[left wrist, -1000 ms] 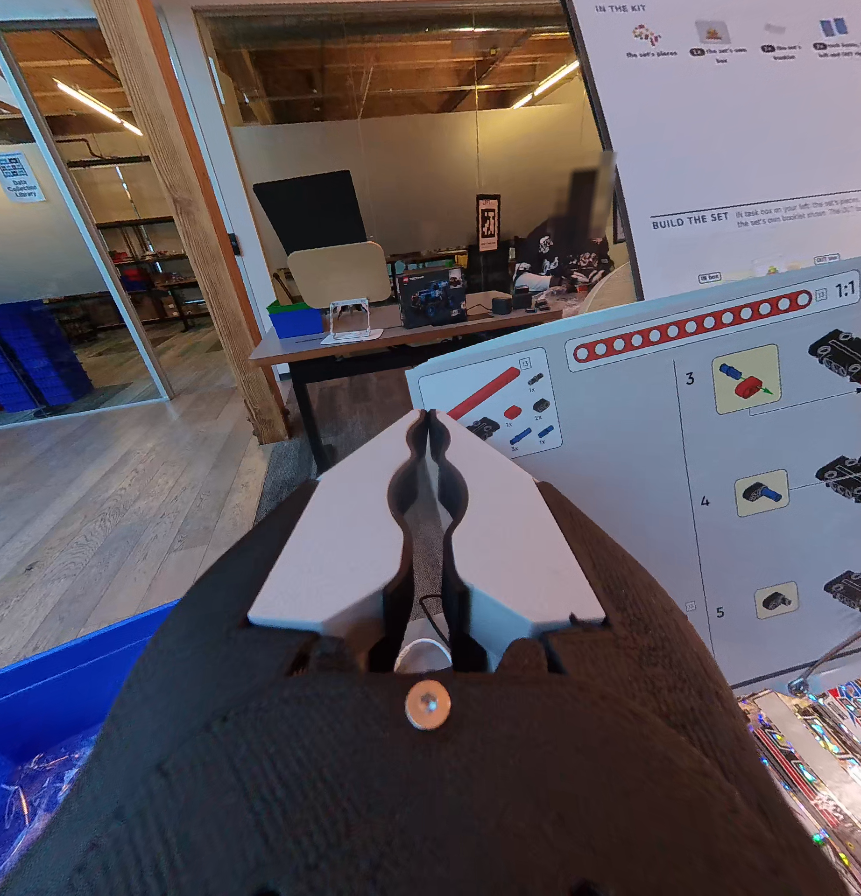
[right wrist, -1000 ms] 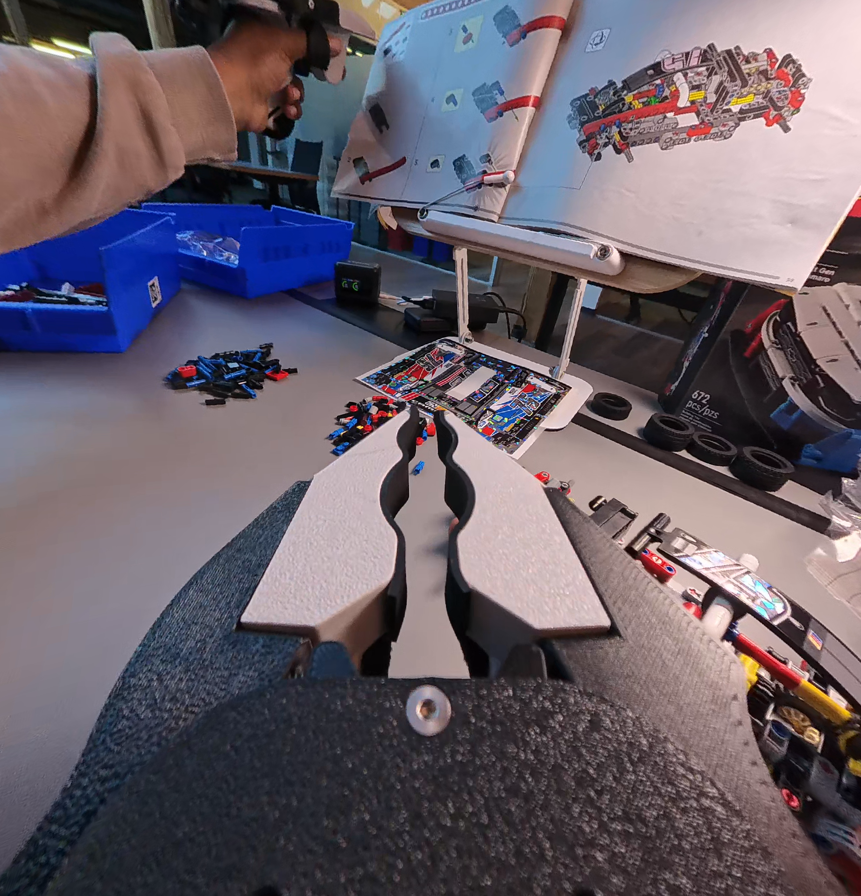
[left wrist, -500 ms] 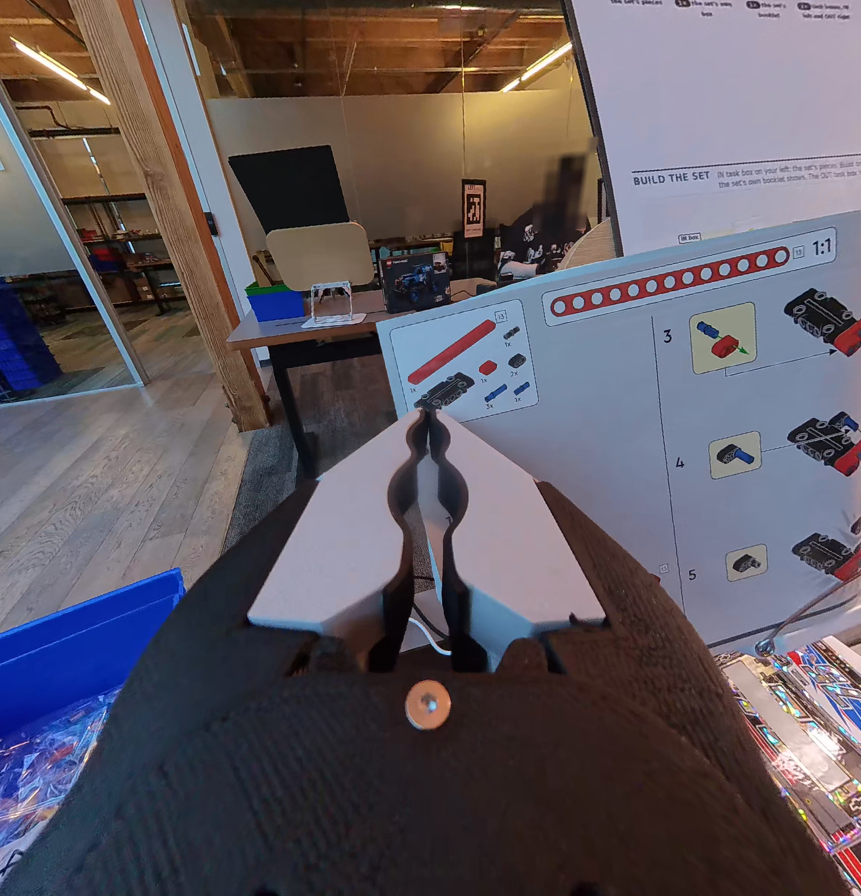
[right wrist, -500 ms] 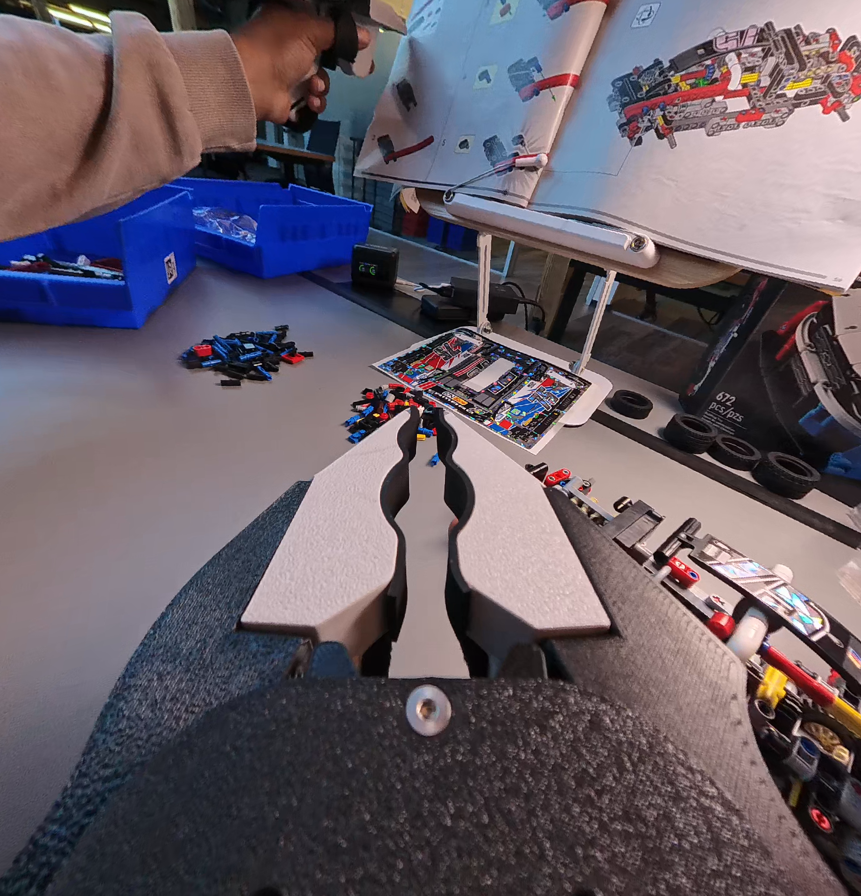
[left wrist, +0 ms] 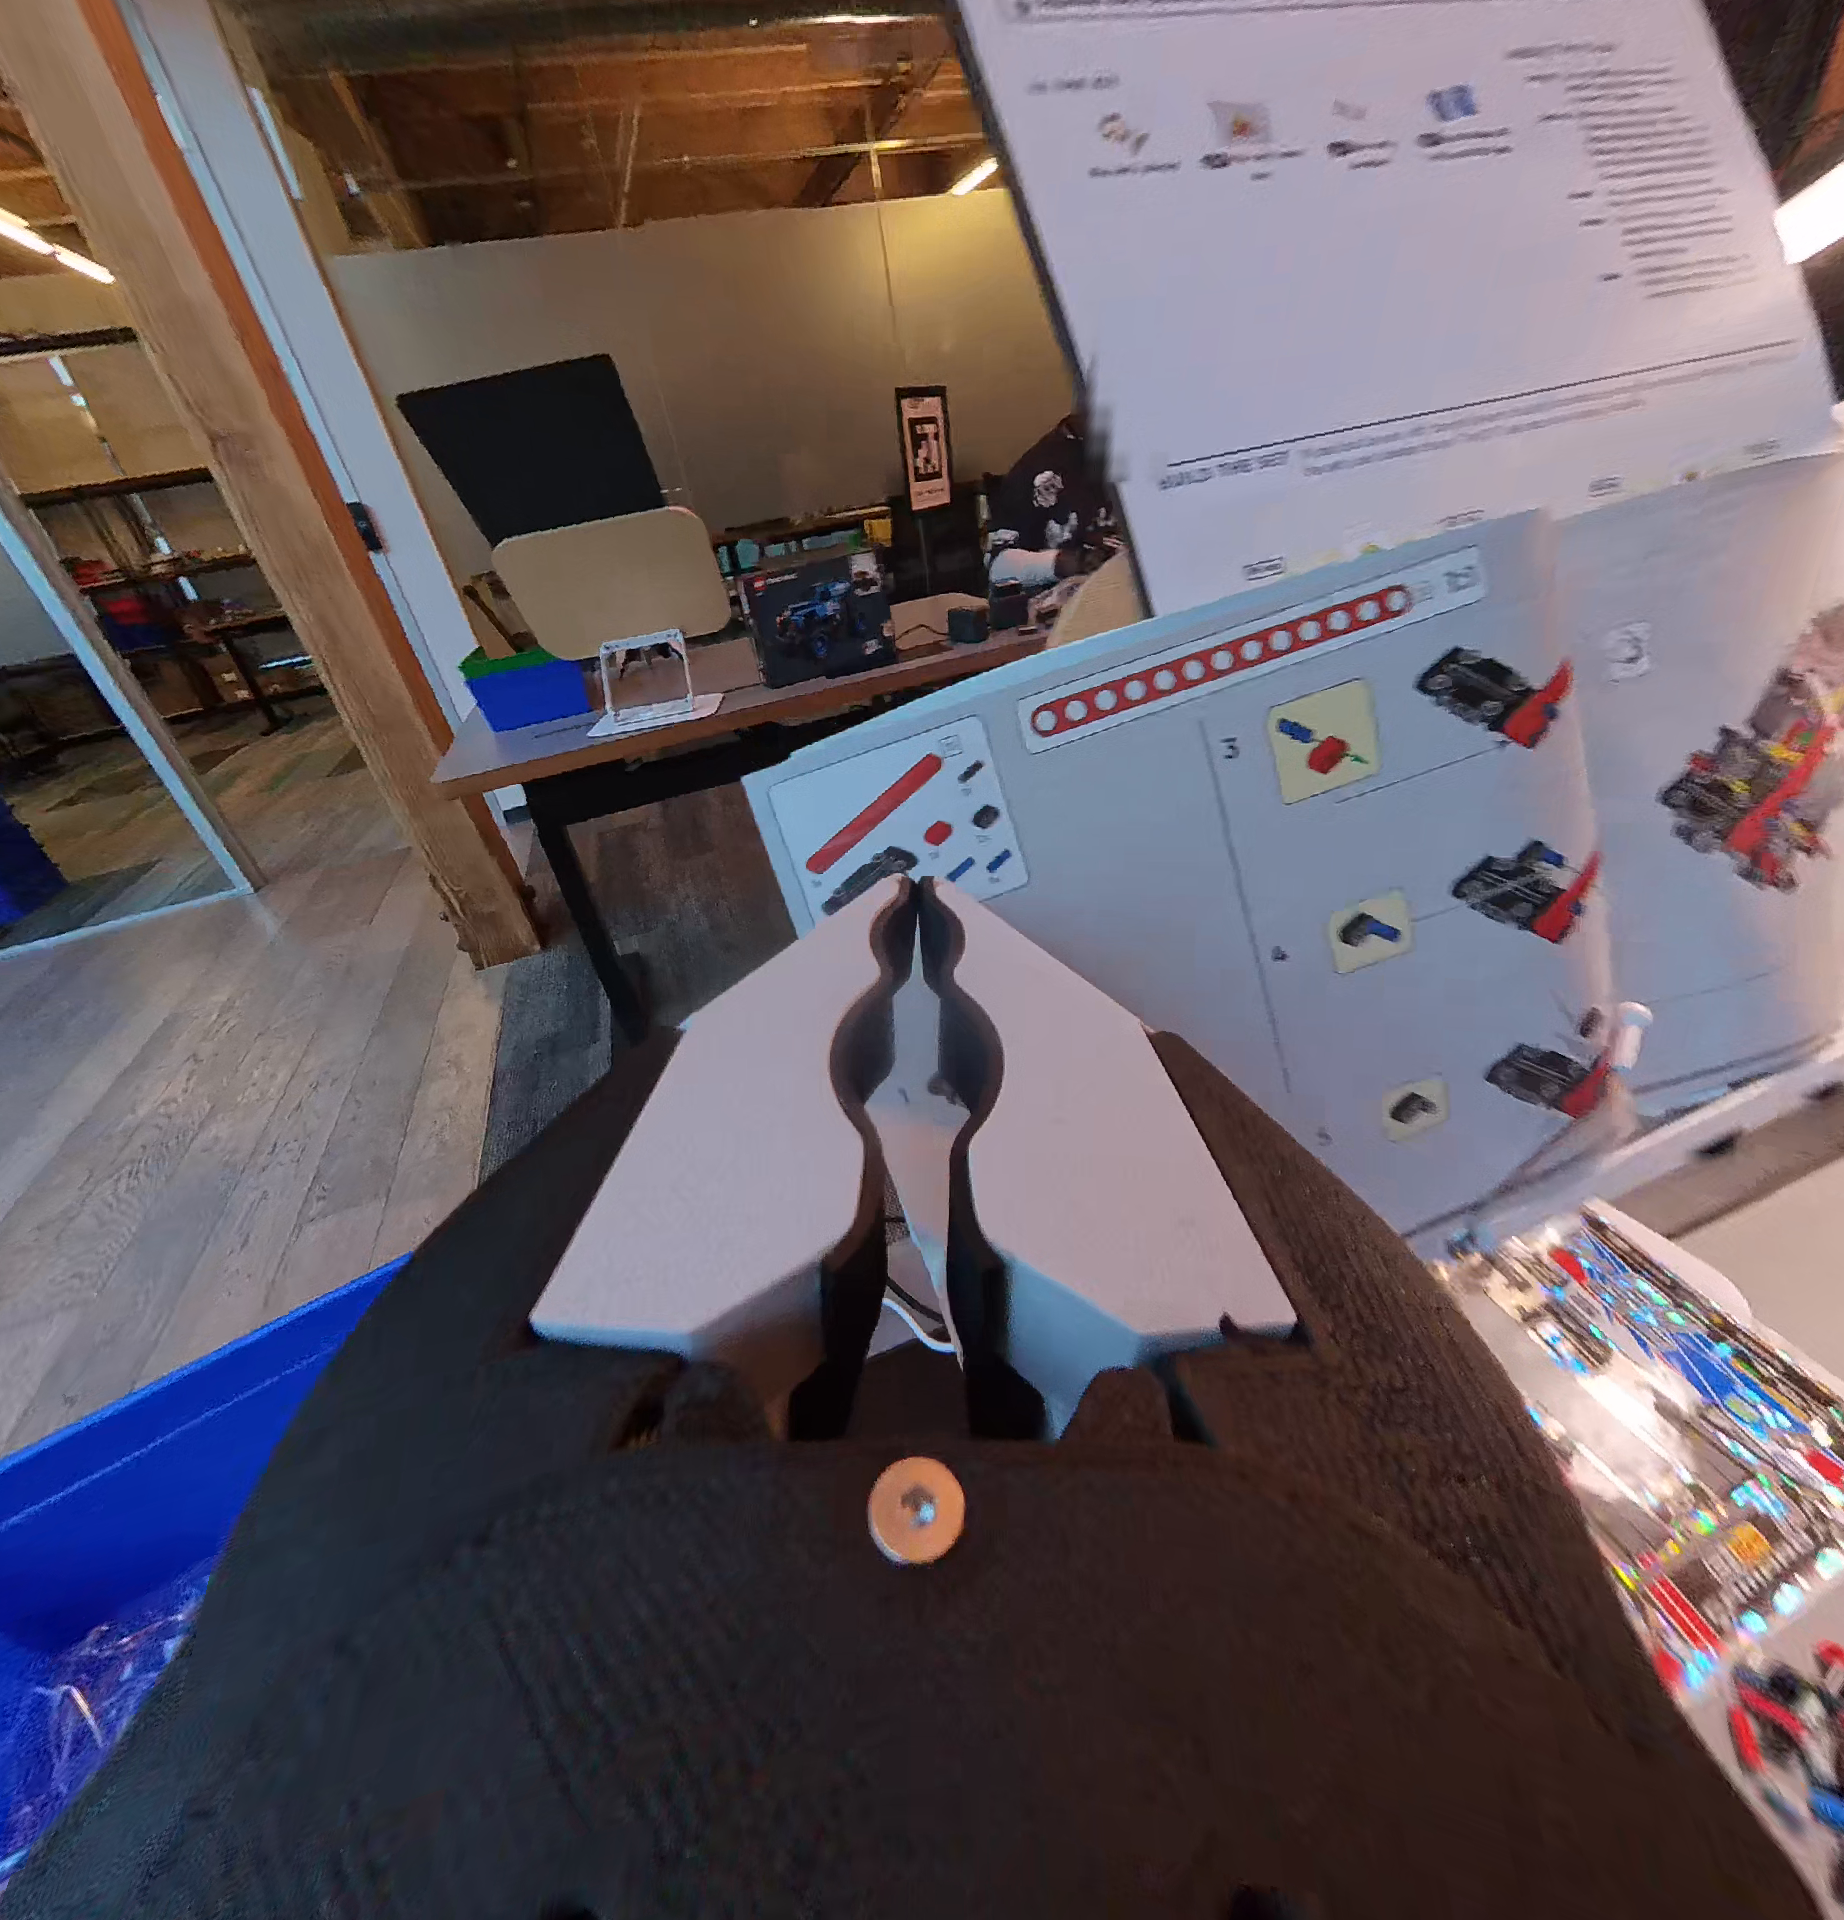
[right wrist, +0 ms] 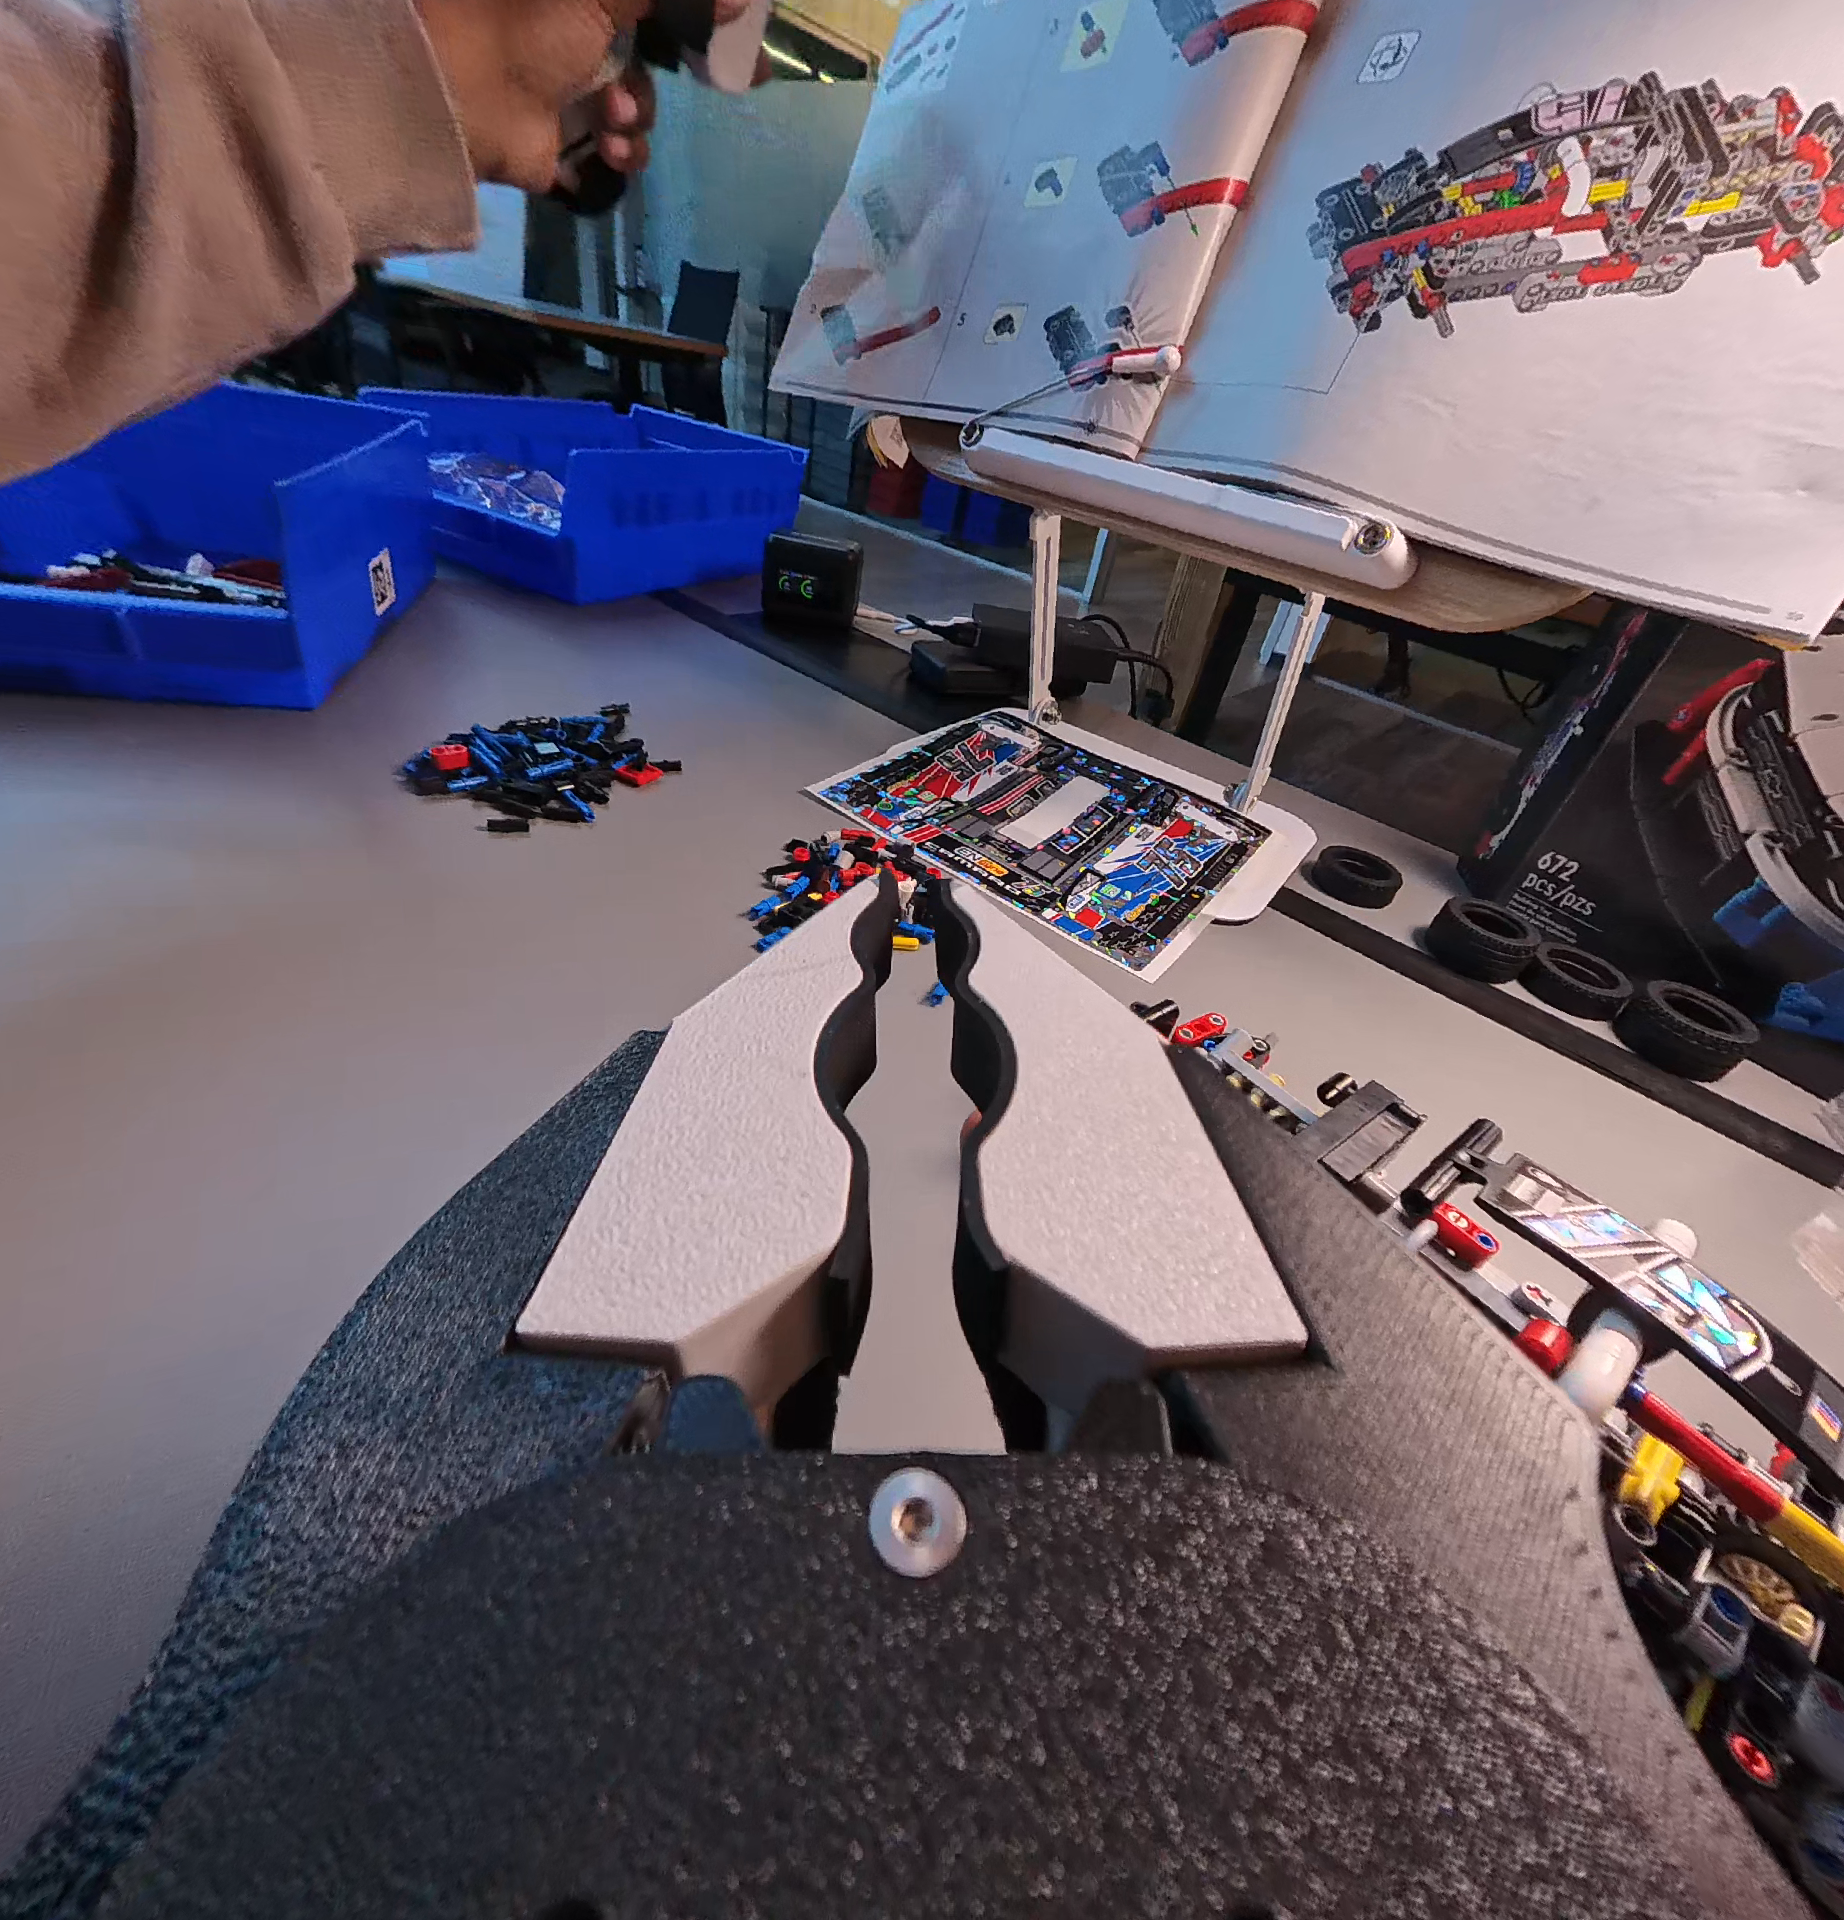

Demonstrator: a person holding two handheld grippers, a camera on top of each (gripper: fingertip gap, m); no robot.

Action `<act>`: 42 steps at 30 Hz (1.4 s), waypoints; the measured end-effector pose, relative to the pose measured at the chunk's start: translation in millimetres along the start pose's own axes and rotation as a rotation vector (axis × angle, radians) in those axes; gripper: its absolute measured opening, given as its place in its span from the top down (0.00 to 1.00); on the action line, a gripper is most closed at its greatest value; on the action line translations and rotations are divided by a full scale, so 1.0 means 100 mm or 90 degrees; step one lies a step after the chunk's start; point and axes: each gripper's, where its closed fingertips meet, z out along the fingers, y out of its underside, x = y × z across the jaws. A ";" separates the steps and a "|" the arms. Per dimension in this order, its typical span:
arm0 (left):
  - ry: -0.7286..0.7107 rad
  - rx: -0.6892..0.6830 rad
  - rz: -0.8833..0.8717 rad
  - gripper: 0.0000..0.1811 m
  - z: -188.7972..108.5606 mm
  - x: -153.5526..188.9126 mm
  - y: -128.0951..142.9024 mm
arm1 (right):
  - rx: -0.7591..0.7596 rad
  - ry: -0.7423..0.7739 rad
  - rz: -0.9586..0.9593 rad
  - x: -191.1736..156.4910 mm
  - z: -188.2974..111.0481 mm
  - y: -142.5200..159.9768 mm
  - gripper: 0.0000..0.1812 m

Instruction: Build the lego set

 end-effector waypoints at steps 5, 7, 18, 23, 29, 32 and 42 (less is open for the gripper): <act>0.095 -0.052 0.075 1.00 -0.88 0.20 -0.20 | 0.022 0.000 -0.002 0.00 -0.08 -0.12 0.98; 0.115 -0.101 0.090 1.00 -1.27 0.20 -0.11 | 0.028 -0.002 0.002 0.00 -0.09 -0.15 0.98; 0.190 -0.602 0.059 0.85 -2.63 -0.06 2.12 | 0.001 -0.018 -0.033 -0.15 -0.01 -0.08 0.98; 0.204 -0.752 0.063 0.64 -2.66 -0.25 2.94 | -0.016 -0.005 -0.051 -0.13 0.00 -0.01 0.98; 0.232 -0.801 0.060 0.59 -2.57 -0.24 3.24 | -0.026 0.004 -0.029 -0.06 0.02 0.05 0.98; 0.239 -0.822 0.076 0.68 -2.59 -0.24 3.28 | -0.028 0.002 -0.029 -0.06 0.02 0.06 0.98; 0.125 -0.677 0.095 0.68 -2.61 -0.51 2.44 | -0.013 -0.004 -0.035 -0.08 -0.01 -0.01 0.98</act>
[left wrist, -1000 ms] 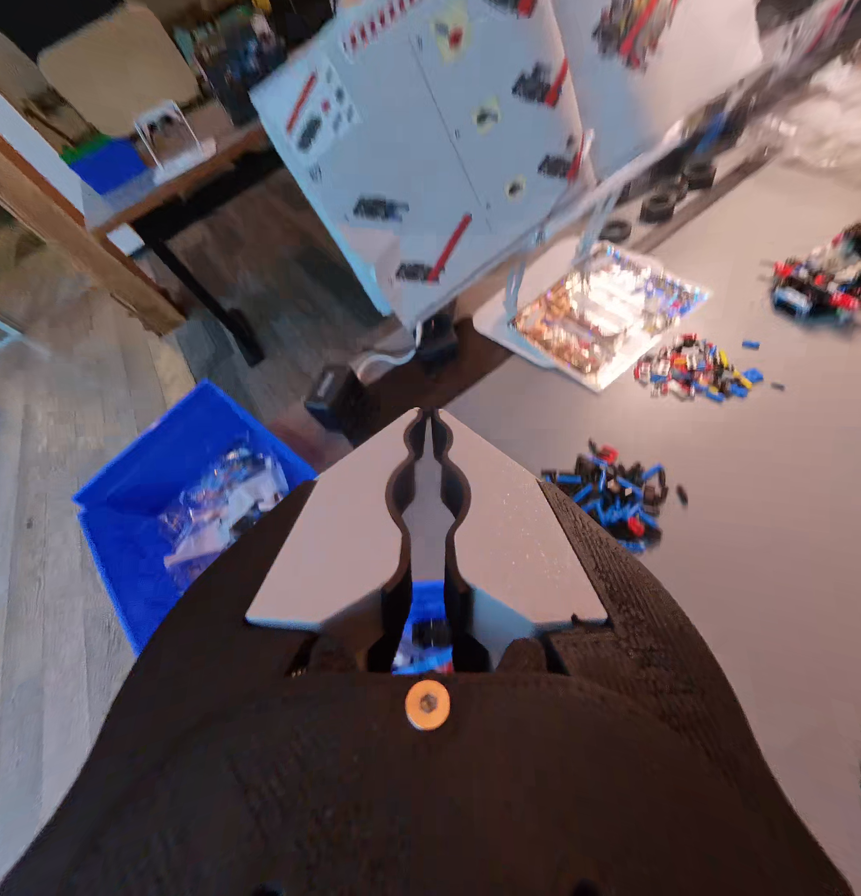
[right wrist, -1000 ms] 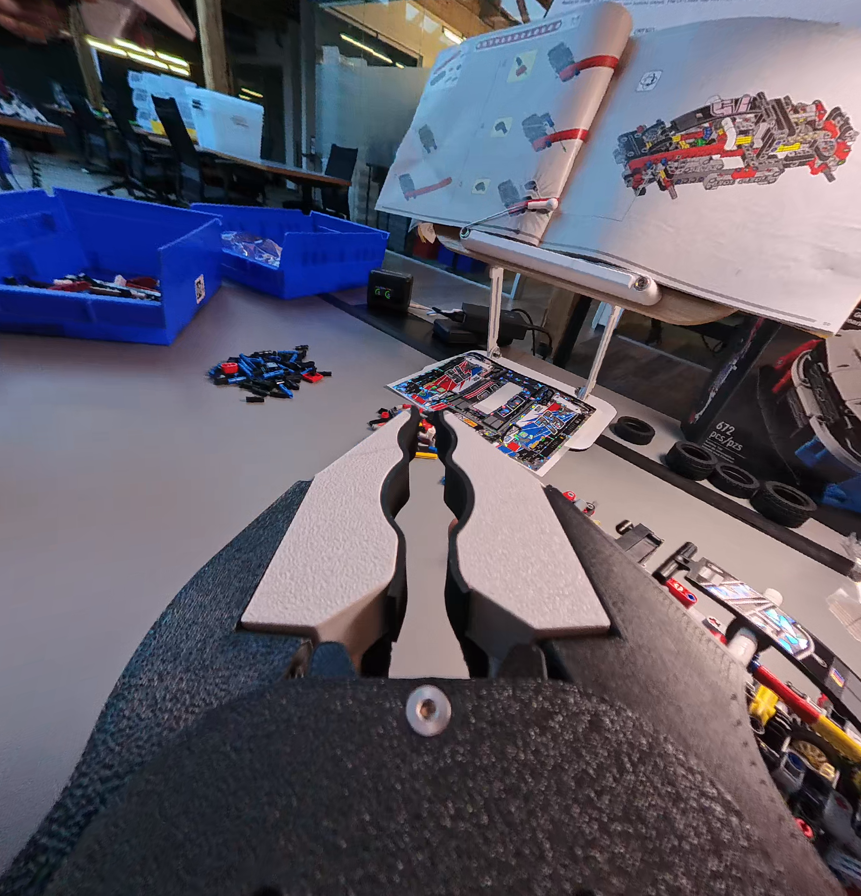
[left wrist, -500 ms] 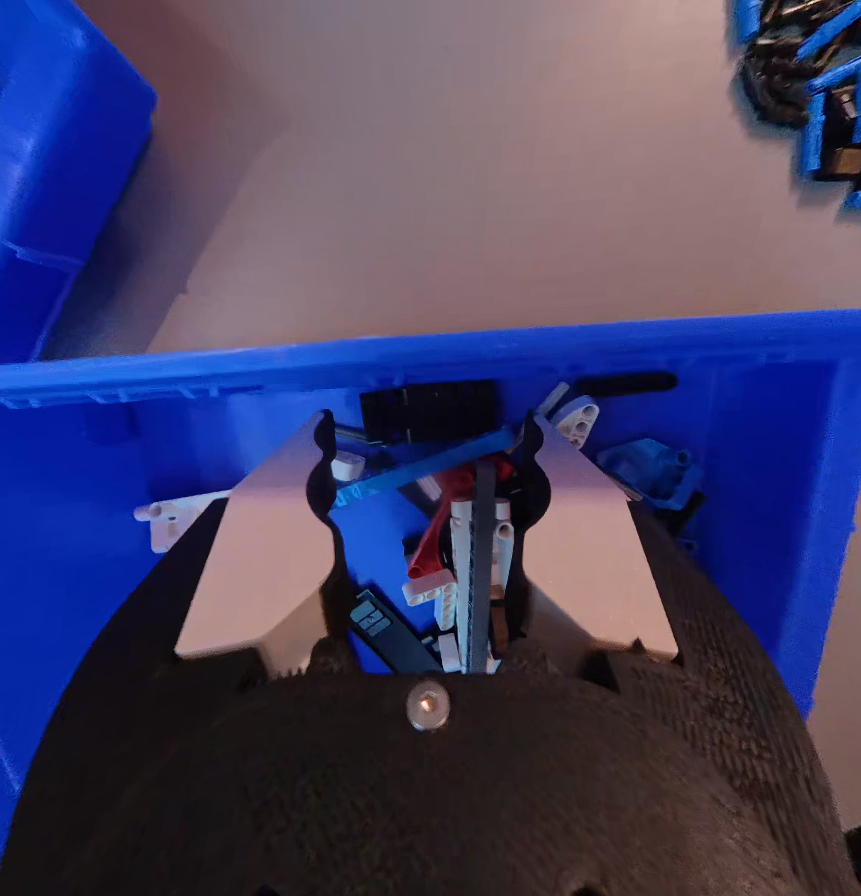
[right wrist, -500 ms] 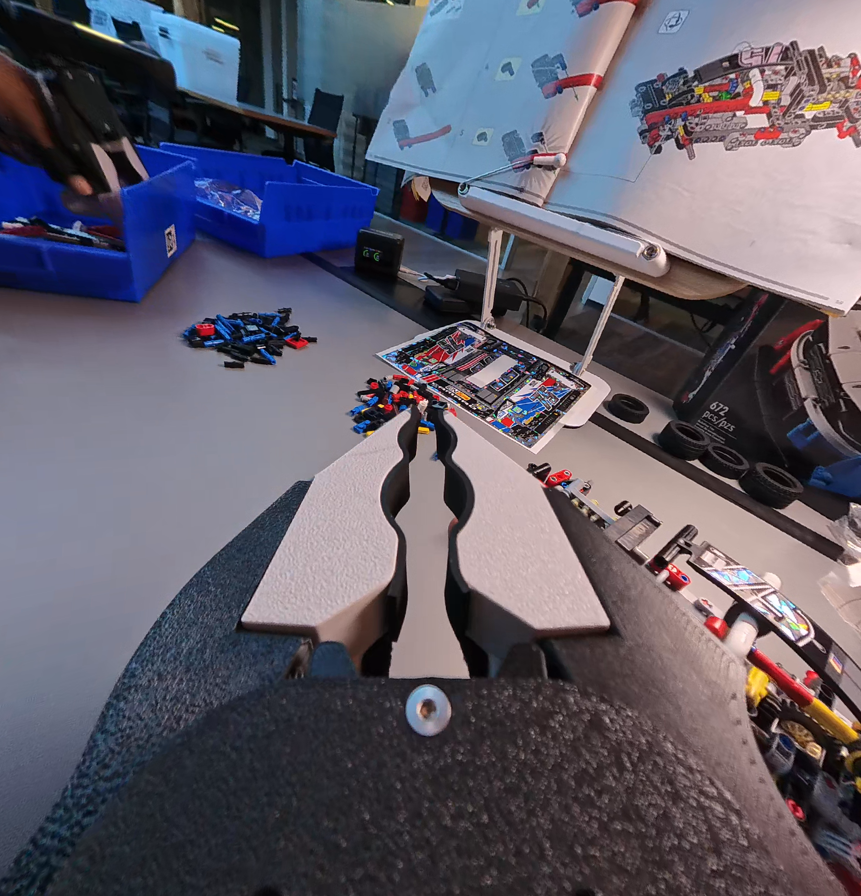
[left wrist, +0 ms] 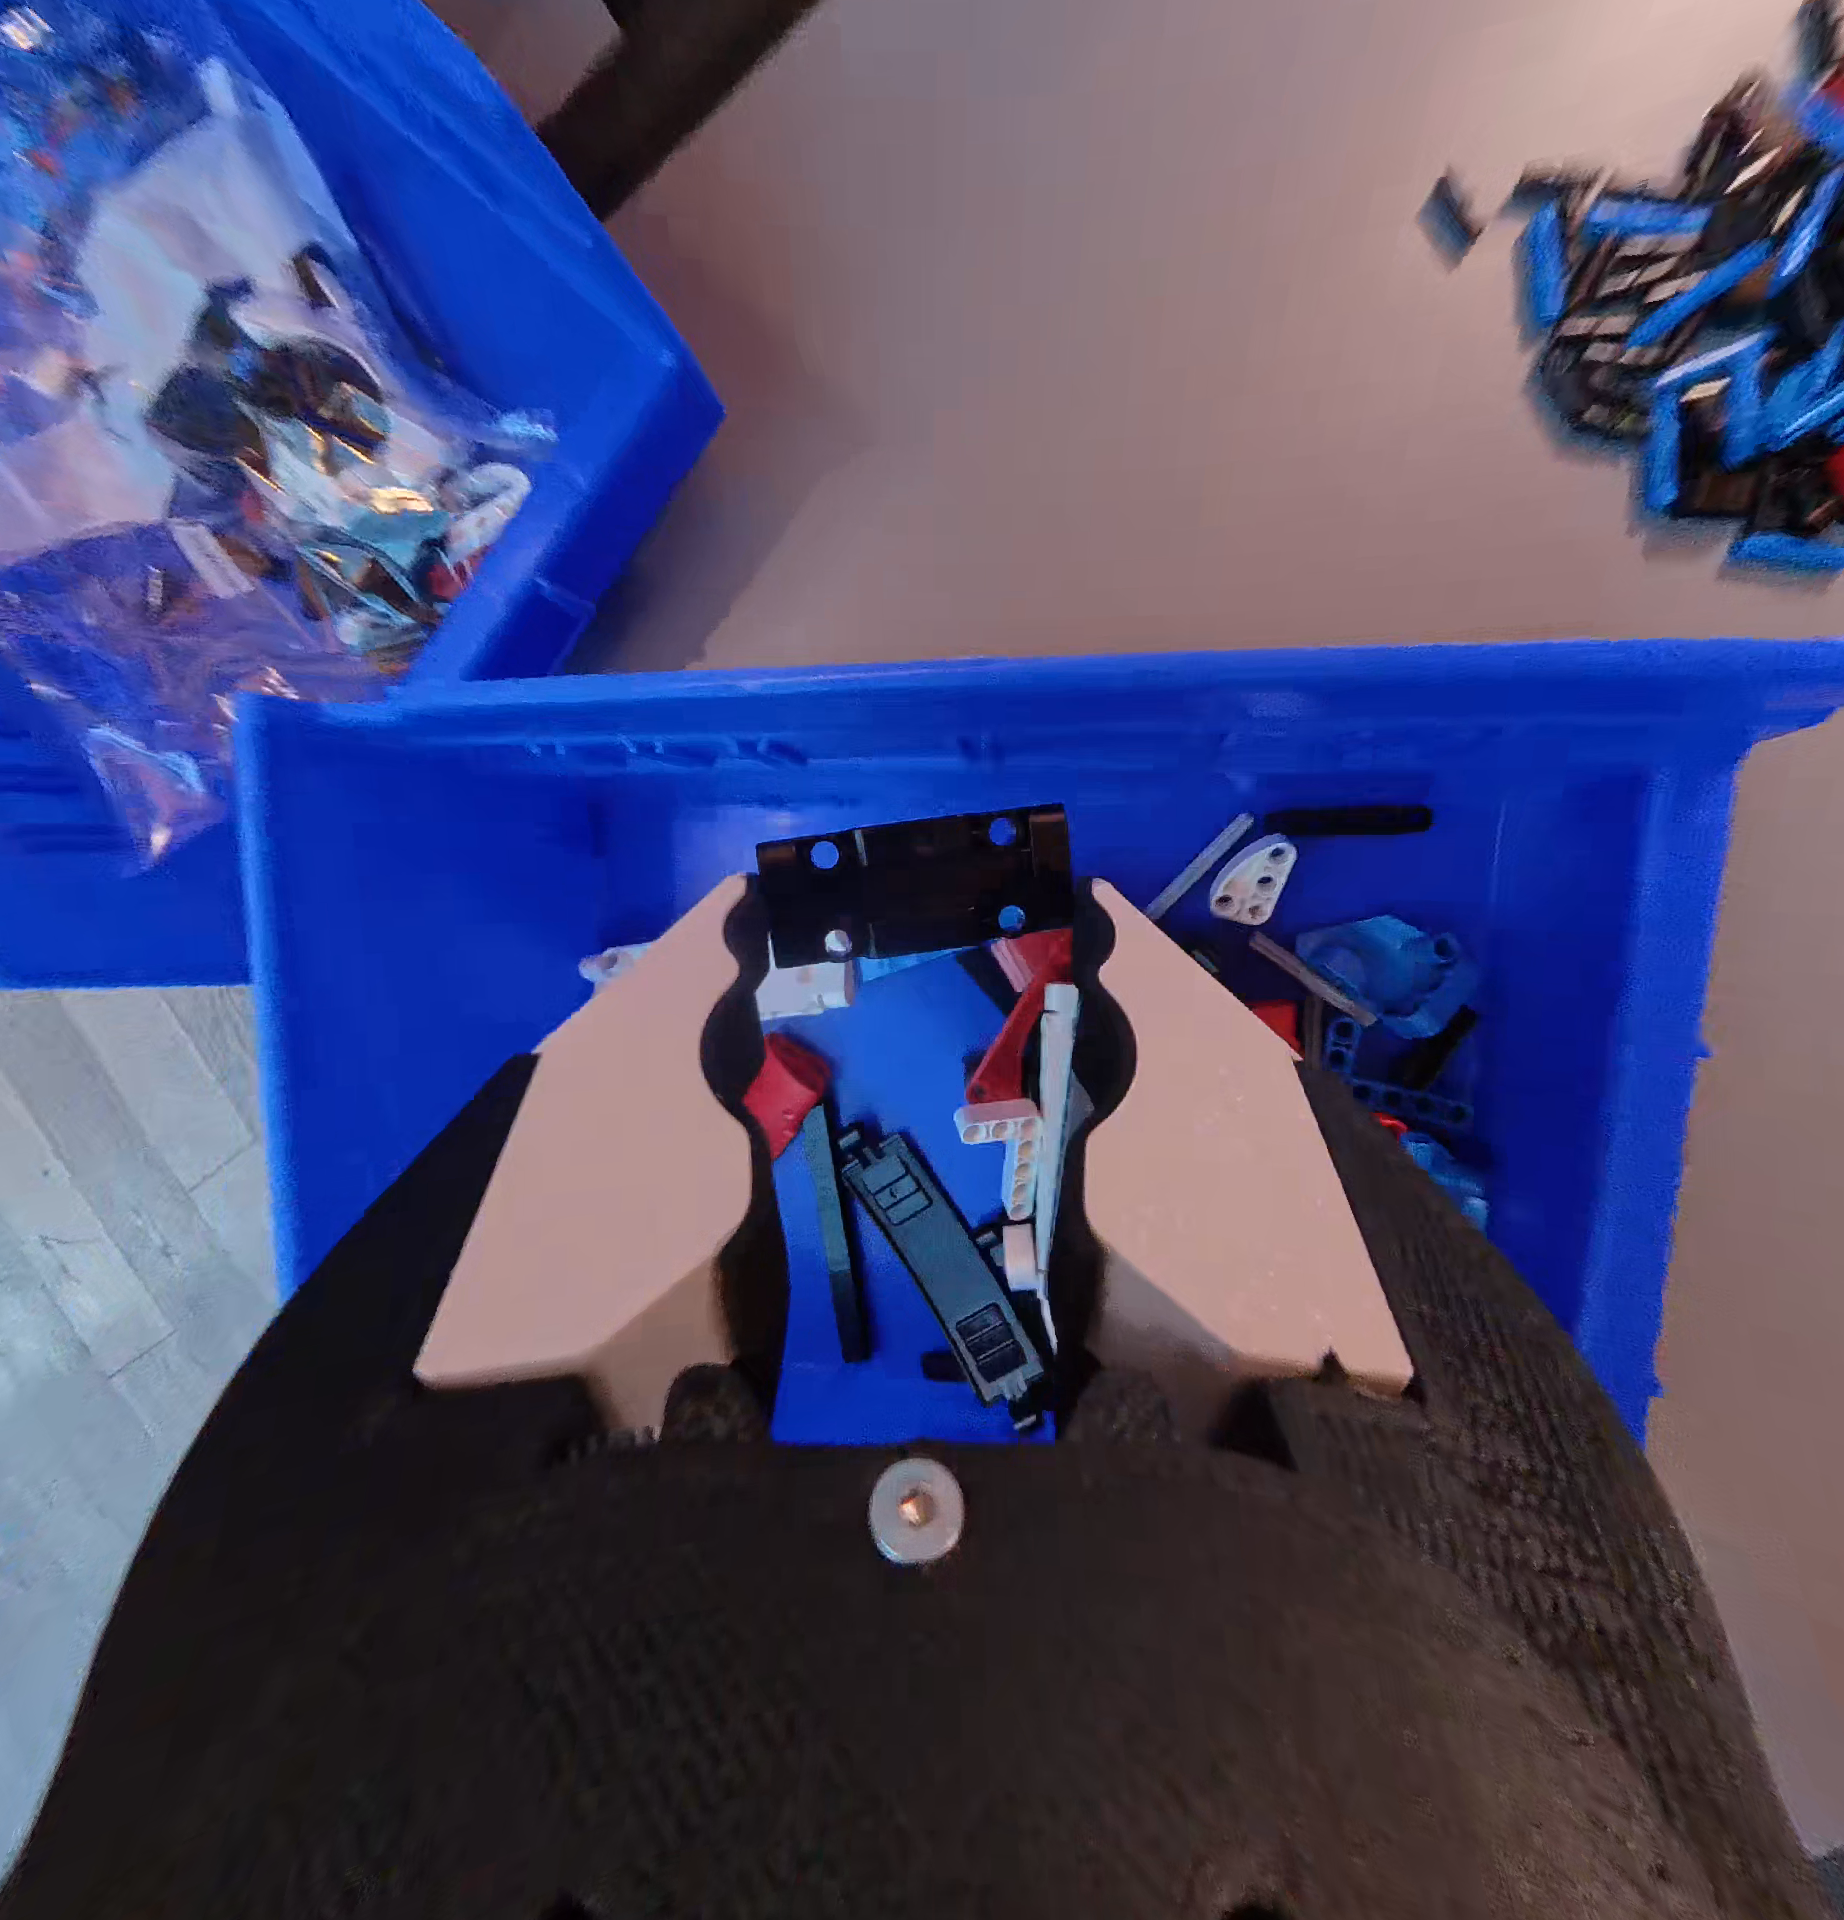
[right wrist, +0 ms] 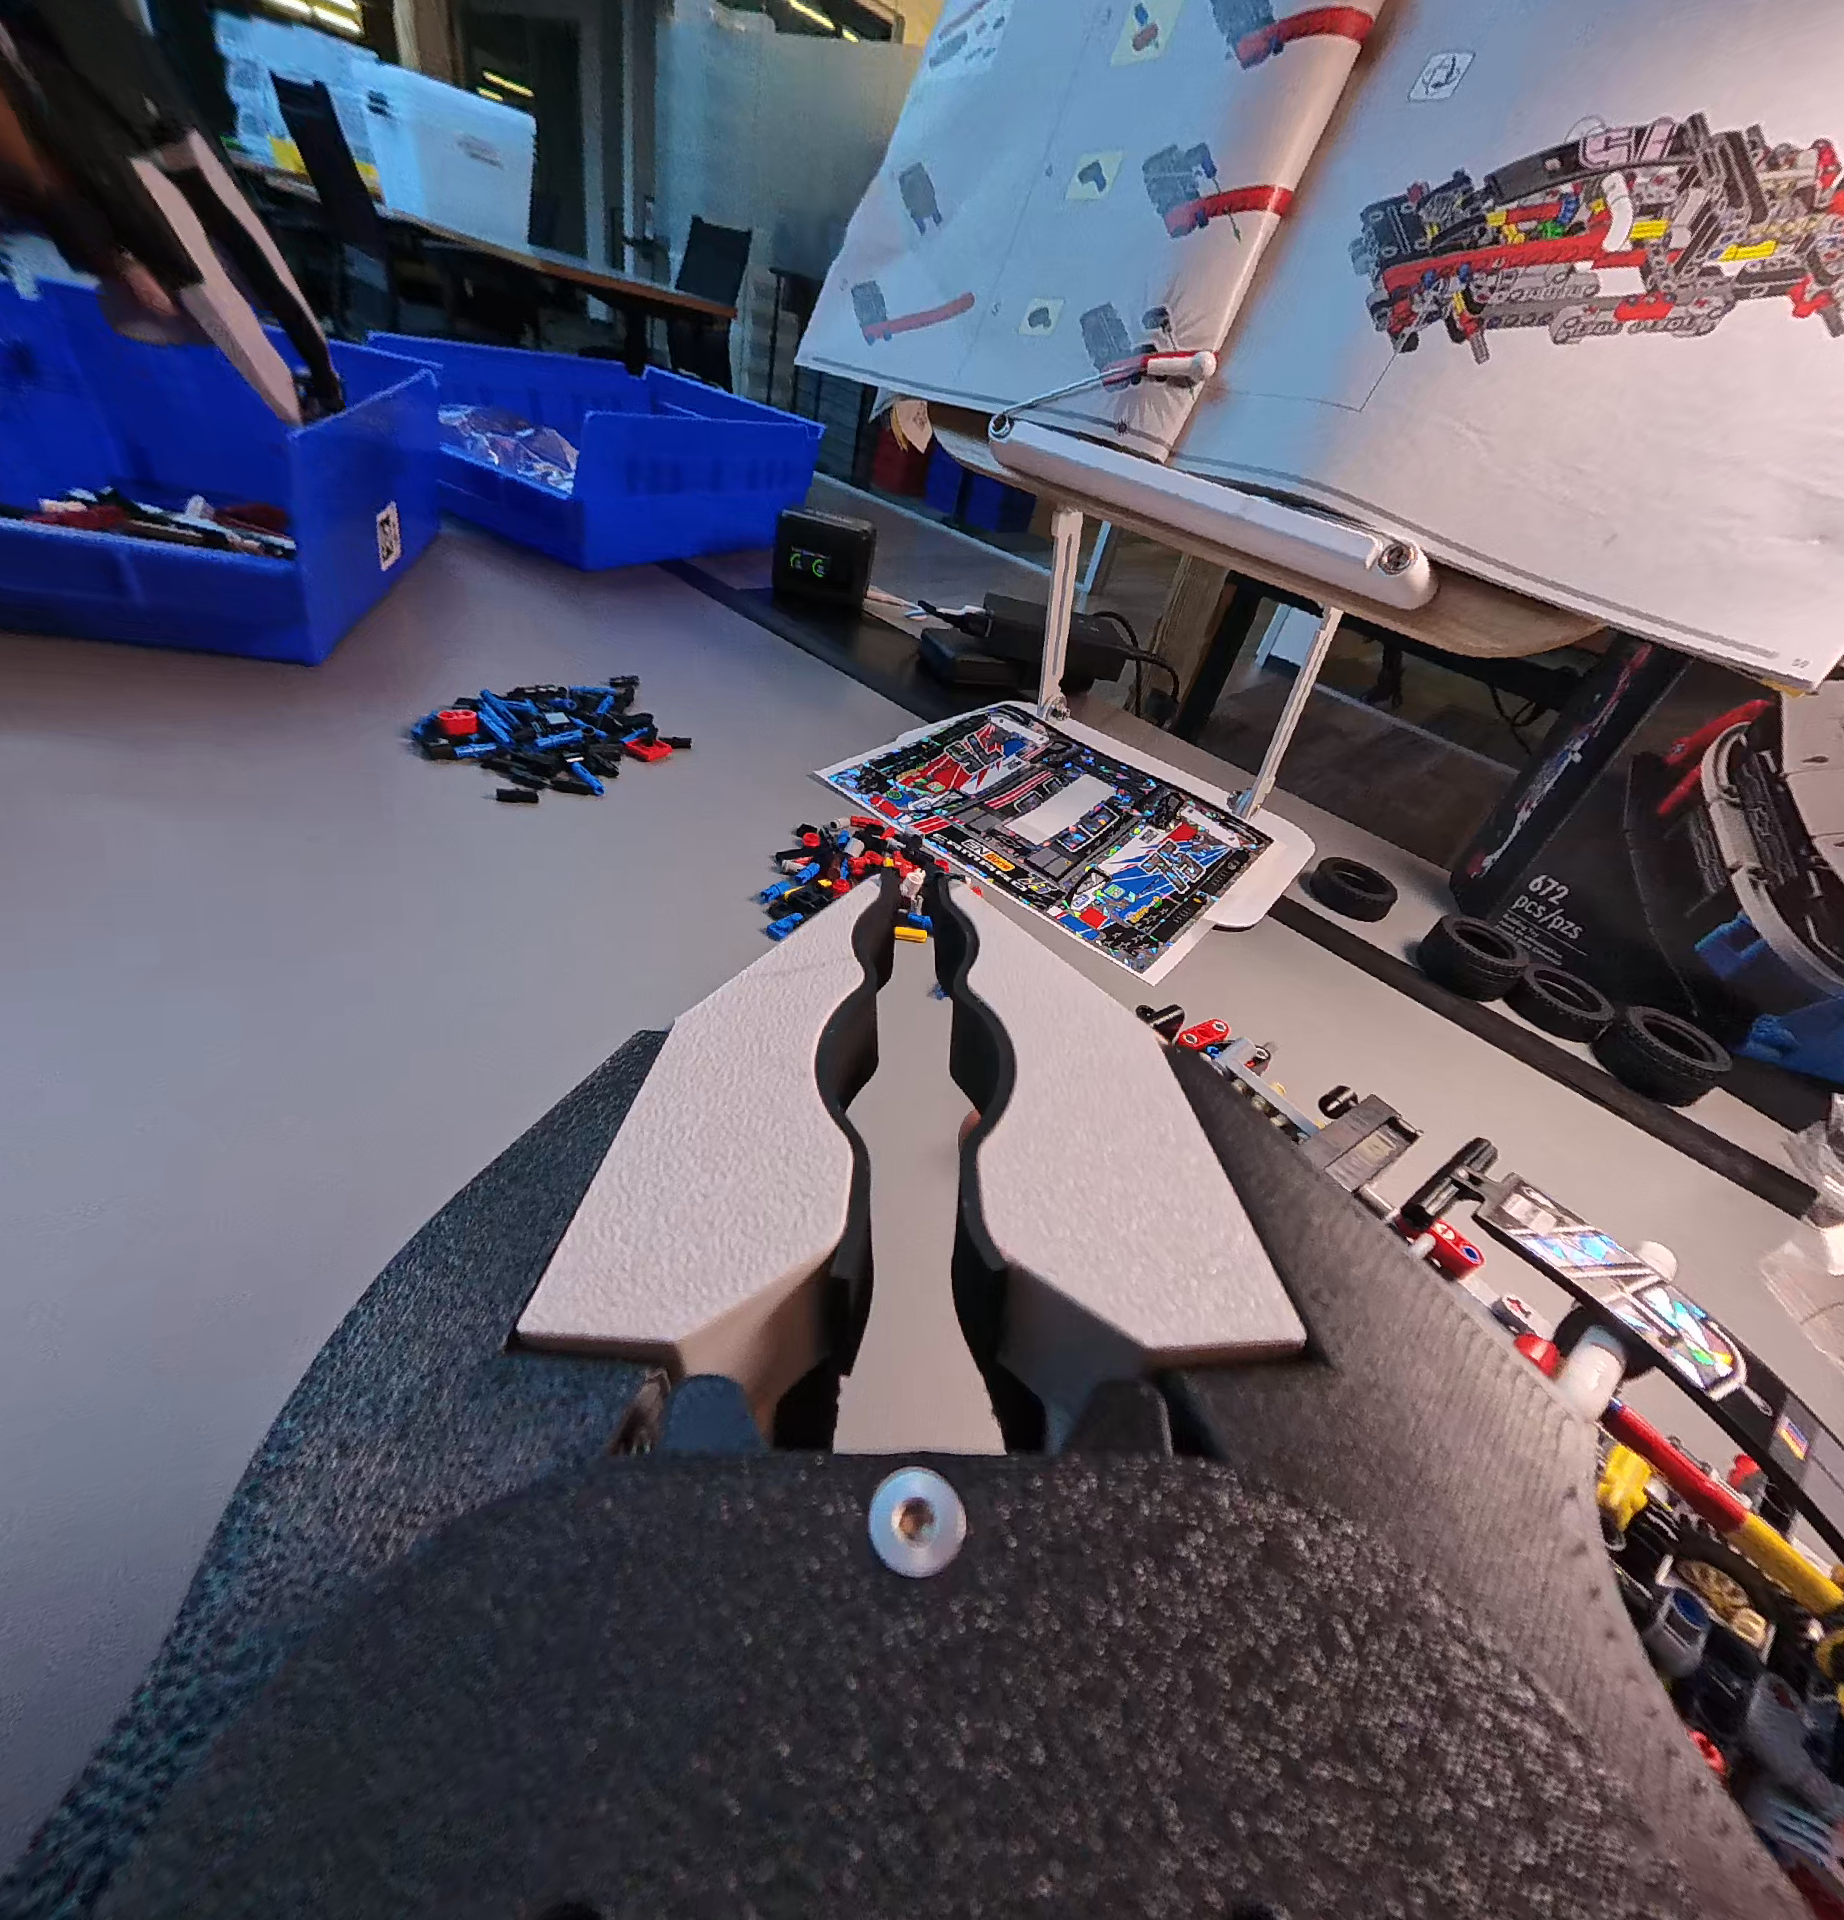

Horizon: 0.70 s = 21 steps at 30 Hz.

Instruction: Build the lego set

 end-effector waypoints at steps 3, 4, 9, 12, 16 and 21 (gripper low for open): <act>0.039 0.174 -0.025 0.68 -0.48 0.39 -0.47 | 0.003 -0.011 -0.005 -0.05 -0.01 -0.03 0.98; 0.062 0.227 -0.012 0.68 -0.62 0.65 -0.62 | 0.004 -0.016 -0.006 -0.08 0.00 -0.04 0.98; 0.262 0.306 0.065 0.68 -0.65 2.36 -0.94 | -0.016 -0.107 -0.021 -0.45 0.10 -0.05 0.94; 0.309 0.248 0.084 0.68 -0.14 3.07 -0.93 | -0.080 -0.210 -0.045 -0.87 0.16 0.07 0.84; 0.375 0.195 0.078 0.68 0.30 3.75 -1.04 | -0.148 -0.273 -0.092 -1.27 0.20 0.23 0.78; 0.435 0.164 0.049 0.68 0.40 4.14 -1.23 | -0.204 -0.225 -0.229 -1.28 0.21 0.45 0.72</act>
